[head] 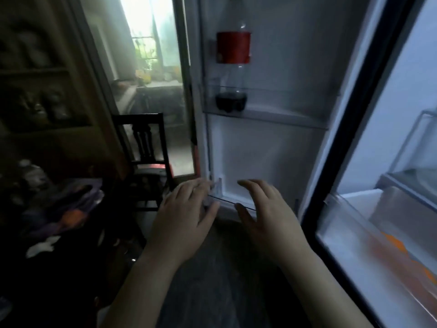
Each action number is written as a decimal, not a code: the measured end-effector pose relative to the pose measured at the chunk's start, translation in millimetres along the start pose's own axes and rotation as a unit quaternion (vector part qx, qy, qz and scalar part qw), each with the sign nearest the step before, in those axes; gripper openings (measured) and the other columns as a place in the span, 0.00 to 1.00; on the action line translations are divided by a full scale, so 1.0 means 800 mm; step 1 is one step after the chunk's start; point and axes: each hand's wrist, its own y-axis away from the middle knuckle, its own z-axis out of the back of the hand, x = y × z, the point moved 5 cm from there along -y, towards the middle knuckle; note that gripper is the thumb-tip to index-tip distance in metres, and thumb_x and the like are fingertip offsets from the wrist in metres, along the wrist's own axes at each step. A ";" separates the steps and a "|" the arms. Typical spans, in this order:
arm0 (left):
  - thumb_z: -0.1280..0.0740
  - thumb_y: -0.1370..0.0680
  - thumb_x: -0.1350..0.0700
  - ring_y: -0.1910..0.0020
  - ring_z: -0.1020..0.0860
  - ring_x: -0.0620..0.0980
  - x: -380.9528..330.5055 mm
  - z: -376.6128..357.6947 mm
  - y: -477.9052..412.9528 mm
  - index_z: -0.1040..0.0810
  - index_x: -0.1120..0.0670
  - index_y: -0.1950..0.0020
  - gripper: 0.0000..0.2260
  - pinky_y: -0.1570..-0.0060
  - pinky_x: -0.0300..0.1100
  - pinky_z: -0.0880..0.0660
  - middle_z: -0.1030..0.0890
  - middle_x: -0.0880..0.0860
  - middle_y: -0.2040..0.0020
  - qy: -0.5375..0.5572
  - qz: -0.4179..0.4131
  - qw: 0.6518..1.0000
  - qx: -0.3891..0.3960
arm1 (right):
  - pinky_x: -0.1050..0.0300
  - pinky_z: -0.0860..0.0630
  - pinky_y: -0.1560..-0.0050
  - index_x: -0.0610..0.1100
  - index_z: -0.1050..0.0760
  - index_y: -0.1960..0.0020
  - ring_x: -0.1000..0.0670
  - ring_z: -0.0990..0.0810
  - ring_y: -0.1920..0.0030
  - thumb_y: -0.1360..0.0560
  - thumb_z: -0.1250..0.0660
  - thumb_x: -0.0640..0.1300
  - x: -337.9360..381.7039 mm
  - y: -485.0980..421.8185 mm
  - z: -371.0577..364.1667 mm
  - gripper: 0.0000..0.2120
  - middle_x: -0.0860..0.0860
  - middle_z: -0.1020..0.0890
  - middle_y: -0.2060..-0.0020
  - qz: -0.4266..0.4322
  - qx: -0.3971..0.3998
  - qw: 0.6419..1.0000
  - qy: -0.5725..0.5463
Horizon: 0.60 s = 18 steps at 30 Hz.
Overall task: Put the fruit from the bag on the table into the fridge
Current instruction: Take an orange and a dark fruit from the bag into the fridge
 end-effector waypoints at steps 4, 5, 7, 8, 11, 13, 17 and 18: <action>0.53 0.25 0.35 0.29 0.37 0.47 0.092 0.019 0.002 0.36 0.48 0.27 0.31 0.32 0.49 0.36 0.34 0.47 0.28 -0.012 0.056 0.998 -0.005 | 0.70 0.41 0.42 0.52 0.38 0.28 0.57 0.34 0.36 0.22 0.39 0.53 0.072 -0.056 -0.058 0.23 0.56 0.32 0.33 0.059 0.047 0.997 -0.017; 0.53 0.26 0.35 0.29 0.37 0.48 0.116 0.024 0.002 0.36 0.48 0.27 0.31 0.31 0.49 0.37 0.34 0.48 0.28 -0.013 0.072 0.997 -0.011 | 0.70 0.42 0.41 0.53 0.39 0.28 0.58 0.35 0.35 0.22 0.40 0.54 0.089 -0.069 -0.073 0.24 0.57 0.34 0.32 0.071 0.059 0.995 -0.026; 0.52 0.25 0.36 0.29 0.37 0.49 0.160 0.036 0.003 0.36 0.49 0.26 0.31 0.32 0.47 0.39 0.33 0.49 0.28 -0.016 0.099 0.995 -0.022 | 0.68 0.41 0.39 0.54 0.41 0.27 0.58 0.37 0.33 0.22 0.40 0.54 0.120 -0.094 -0.103 0.24 0.58 0.36 0.31 0.089 0.076 0.992 -0.044; 0.51 0.24 0.36 0.29 0.37 0.49 0.180 0.042 0.003 0.37 0.49 0.26 0.30 0.32 0.46 0.39 0.34 0.49 0.28 -0.020 0.110 0.993 -0.025 | 0.66 0.40 0.38 0.54 0.41 0.27 0.58 0.37 0.32 0.22 0.40 0.54 0.134 -0.106 -0.118 0.25 0.58 0.36 0.31 0.096 0.079 0.991 -0.052; 0.46 0.22 0.39 0.27 0.41 0.47 0.245 0.049 0.005 0.40 0.48 0.25 0.27 0.31 0.45 0.42 0.37 0.48 0.26 -0.023 0.152 0.988 -0.021 | 0.67 0.41 0.39 0.53 0.41 0.27 0.57 0.38 0.31 0.22 0.41 0.54 0.175 -0.140 -0.166 0.25 0.57 0.36 0.30 0.121 0.090 0.987 -0.056; 0.47 0.21 0.39 0.26 0.42 0.47 0.285 0.051 0.006 0.42 0.48 0.24 0.27 0.30 0.46 0.43 0.38 0.47 0.25 -0.022 0.171 0.985 -0.019 | 0.68 0.41 0.41 0.52 0.40 0.27 0.56 0.37 0.32 0.22 0.40 0.54 0.199 -0.159 -0.197 0.24 0.56 0.35 0.30 0.136 0.093 0.985 -0.055; 0.56 0.25 0.35 0.27 0.42 0.47 0.356 0.062 0.011 0.42 0.48 0.24 0.32 0.30 0.46 0.43 0.38 0.47 0.25 -0.042 0.207 0.977 -0.027 | 0.67 0.37 0.44 0.50 0.36 0.29 0.53 0.33 0.34 0.23 0.37 0.51 0.243 -0.191 -0.253 0.24 0.54 0.31 0.33 0.162 0.103 0.979 -0.063; 0.56 0.25 0.35 0.27 0.42 0.46 0.373 0.064 0.014 0.42 0.48 0.24 0.32 0.31 0.46 0.42 0.38 0.47 0.25 -0.045 0.215 0.975 -0.028 | 0.67 0.36 0.44 0.50 0.36 0.29 0.53 0.32 0.34 0.23 0.37 0.51 0.253 -0.198 -0.266 0.24 0.53 0.31 0.33 0.169 0.104 0.978 -0.066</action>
